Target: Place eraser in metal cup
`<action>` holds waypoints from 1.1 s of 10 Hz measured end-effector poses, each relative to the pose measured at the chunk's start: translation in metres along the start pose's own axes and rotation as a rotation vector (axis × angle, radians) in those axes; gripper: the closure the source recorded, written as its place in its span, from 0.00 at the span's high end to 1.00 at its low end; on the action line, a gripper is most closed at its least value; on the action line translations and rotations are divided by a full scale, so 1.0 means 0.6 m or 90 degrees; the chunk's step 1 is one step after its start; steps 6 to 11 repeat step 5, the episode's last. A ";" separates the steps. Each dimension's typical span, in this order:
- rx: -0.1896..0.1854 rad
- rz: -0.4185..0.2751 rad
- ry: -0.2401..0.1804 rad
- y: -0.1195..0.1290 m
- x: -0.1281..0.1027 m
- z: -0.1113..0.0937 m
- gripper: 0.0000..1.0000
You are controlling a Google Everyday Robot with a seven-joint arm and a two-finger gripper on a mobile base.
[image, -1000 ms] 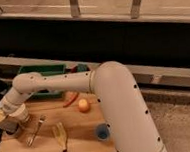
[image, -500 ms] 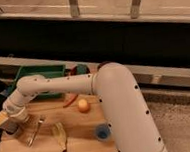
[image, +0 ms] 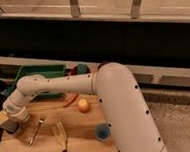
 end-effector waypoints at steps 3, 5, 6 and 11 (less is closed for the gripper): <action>0.000 0.001 0.000 -0.001 0.001 0.000 0.54; -0.001 0.001 0.001 -0.001 0.002 0.001 0.54; -0.001 0.001 0.001 -0.001 0.002 0.001 0.54; -0.001 0.001 0.001 -0.001 0.002 0.001 0.54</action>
